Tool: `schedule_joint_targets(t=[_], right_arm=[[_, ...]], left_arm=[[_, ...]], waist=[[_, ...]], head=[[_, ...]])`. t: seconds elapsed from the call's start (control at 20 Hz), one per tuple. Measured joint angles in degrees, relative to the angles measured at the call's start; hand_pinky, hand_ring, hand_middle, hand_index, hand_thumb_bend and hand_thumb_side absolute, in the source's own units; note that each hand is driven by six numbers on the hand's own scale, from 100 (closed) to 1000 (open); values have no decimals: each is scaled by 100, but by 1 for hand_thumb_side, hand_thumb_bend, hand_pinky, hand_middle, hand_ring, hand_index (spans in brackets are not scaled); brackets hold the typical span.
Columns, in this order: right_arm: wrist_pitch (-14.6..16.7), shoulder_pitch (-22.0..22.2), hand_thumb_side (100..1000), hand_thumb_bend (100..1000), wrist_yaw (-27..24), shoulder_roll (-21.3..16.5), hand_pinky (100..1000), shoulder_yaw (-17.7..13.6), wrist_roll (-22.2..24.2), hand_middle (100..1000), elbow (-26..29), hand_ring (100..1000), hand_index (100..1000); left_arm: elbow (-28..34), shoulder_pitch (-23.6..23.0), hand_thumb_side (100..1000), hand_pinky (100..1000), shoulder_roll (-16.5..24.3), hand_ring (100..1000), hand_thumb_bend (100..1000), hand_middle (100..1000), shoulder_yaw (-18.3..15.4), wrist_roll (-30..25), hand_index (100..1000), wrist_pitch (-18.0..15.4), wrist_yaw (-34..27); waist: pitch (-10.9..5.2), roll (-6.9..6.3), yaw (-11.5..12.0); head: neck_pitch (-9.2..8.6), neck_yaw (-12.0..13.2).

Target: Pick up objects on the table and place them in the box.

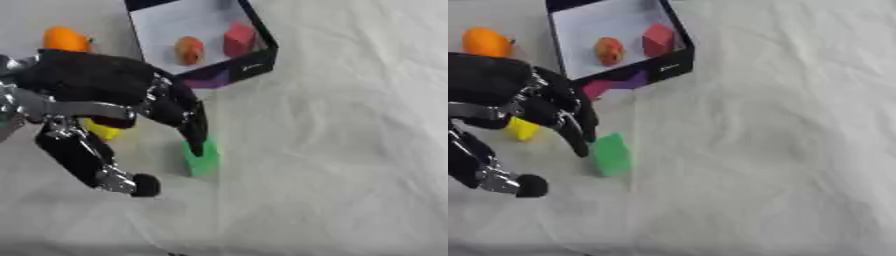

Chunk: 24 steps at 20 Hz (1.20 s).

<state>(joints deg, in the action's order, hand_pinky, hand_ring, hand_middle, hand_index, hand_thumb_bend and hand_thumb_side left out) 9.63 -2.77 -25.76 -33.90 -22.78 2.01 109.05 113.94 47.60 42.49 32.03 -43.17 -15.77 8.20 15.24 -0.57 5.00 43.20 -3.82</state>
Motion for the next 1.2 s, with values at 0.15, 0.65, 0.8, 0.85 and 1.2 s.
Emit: schedule_joint_targets(t=[0.15, 0.65, 0.8, 0.85, 1.2], right_arm=[[-12, -34, 655, 100, 2, 0, 815, 23, 27, 696, -37, 810, 911], [-33, -82, 654, 100, 18, 1, 821, 25, 83, 692, -68, 811, 911], [-42, -105, 654, 100, 23, 12, 822, 25, 122, 692, -72, 811, 911], [-41, -111, 653, 100, 23, 19, 823, 25, 136, 692, -76, 812, 911], [-34, -125, 652, 100, 26, 37, 825, 25, 210, 693, -102, 813, 912]], left_arm=[[0, 19, 121, 861, -61, 800, 532, 715, 2, -30, 779, -69, 217], [-4, 30, 145, 876, -277, 836, 602, 776, 28, -13, 838, -212, 979], [-96, 30, 149, 873, -366, 836, 587, 775, 30, -5, 829, -208, 1174], [-143, 30, 150, 870, -388, 834, 559, 773, 31, 11, 820, -215, 1234], [-569, 27, 150, 856, -567, 831, 532, 766, 65, 290, 788, -344, 1636]], waist=[[0, -2, -15], [0, -35, -89], [0, -35, -112], [0, -35, -115], [35, -35, -197]], head=[[-2, 16], [-52, 51], [-63, 70], [-73, 73], [-104, 90]])
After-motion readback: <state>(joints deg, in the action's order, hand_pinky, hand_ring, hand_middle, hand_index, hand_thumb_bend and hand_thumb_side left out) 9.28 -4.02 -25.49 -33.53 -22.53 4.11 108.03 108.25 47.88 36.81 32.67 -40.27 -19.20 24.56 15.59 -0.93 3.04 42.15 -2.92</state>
